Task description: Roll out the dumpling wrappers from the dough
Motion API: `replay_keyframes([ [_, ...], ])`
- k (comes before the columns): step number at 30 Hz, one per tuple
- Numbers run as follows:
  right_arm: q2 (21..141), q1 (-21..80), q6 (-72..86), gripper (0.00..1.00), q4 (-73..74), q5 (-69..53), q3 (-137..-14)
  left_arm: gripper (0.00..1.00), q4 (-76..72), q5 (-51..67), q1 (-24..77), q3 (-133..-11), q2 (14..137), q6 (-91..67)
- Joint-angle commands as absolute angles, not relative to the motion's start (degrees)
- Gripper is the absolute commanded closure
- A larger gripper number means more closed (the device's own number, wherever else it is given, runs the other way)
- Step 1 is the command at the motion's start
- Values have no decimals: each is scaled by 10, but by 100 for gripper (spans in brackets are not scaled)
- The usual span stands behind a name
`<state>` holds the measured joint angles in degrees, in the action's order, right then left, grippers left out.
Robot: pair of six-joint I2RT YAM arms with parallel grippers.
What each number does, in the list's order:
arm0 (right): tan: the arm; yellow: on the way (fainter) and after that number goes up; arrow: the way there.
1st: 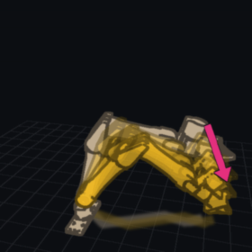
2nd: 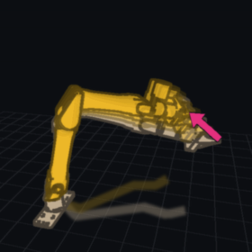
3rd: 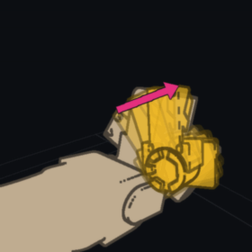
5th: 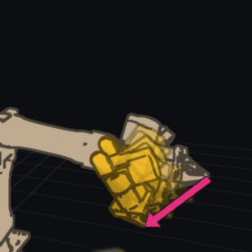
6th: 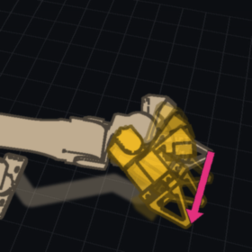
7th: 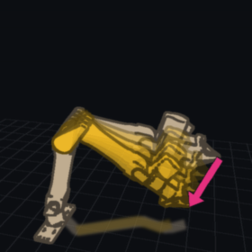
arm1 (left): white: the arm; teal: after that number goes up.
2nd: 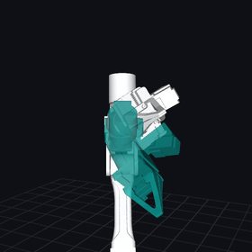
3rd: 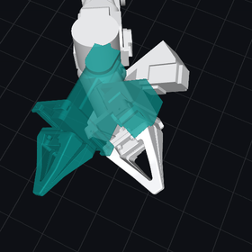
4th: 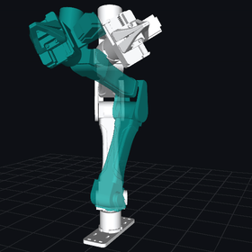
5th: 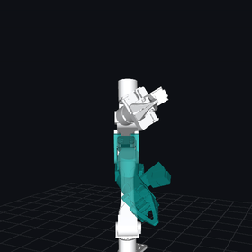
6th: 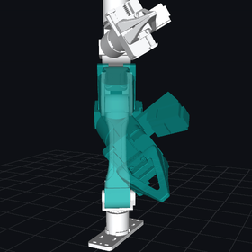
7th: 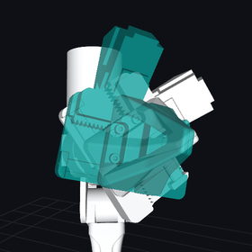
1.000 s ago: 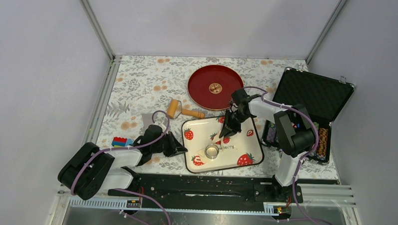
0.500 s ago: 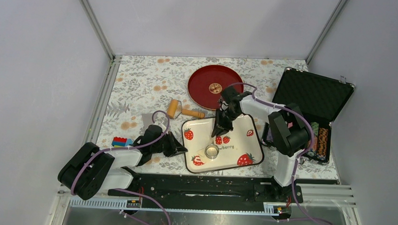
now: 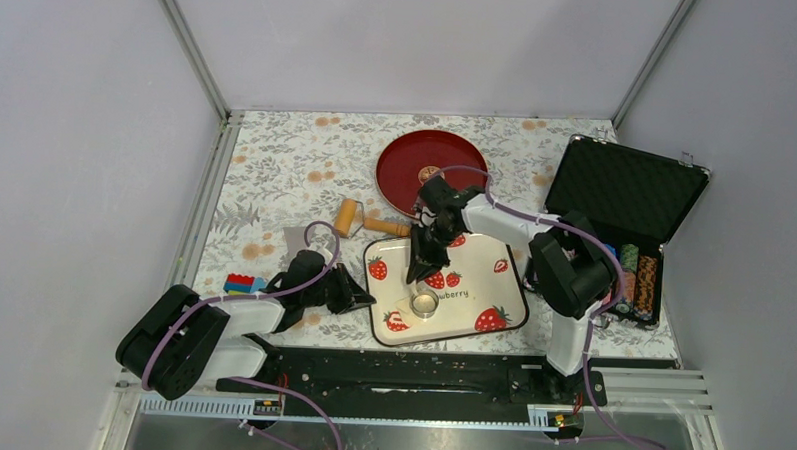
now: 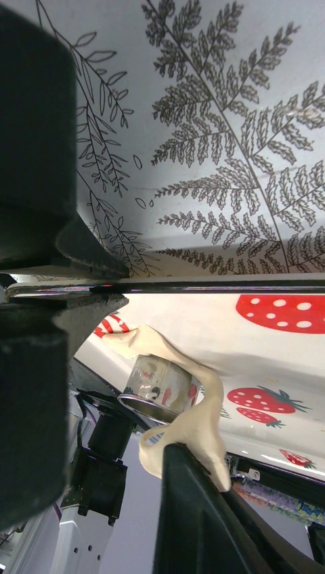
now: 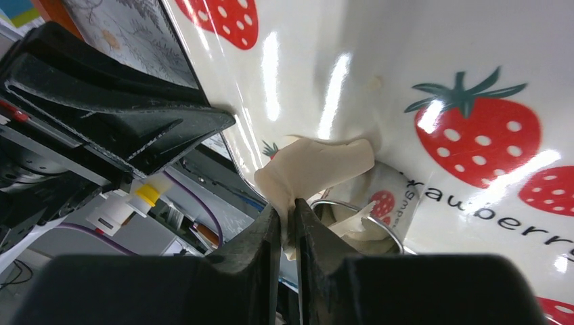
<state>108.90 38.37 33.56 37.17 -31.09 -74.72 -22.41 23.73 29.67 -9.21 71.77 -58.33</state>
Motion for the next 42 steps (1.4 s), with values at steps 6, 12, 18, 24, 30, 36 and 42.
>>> replay_keyframes([
  [6,1049,414,357,81,394,-349,-760,100,-176,218,301,-72,737,-560],
  [12,1028,432,364,80,399,-355,-760,100,-176,218,301,-72,737,-560],
  [18,1004,449,365,80,411,-356,-752,100,-176,217,301,-73,737,-560],
  [24,968,463,371,80,418,-354,-739,100,-176,217,301,-72,737,-560],
  [30,923,467,370,80,442,-346,-738,100,-176,218,301,-73,738,-559],
  [36,893,467,362,79,478,-332,-769,100,-177,218,301,-73,741,-559],
  [42,876,467,363,78,501,-323,-815,100,-177,220,301,-73,740,-559],
])
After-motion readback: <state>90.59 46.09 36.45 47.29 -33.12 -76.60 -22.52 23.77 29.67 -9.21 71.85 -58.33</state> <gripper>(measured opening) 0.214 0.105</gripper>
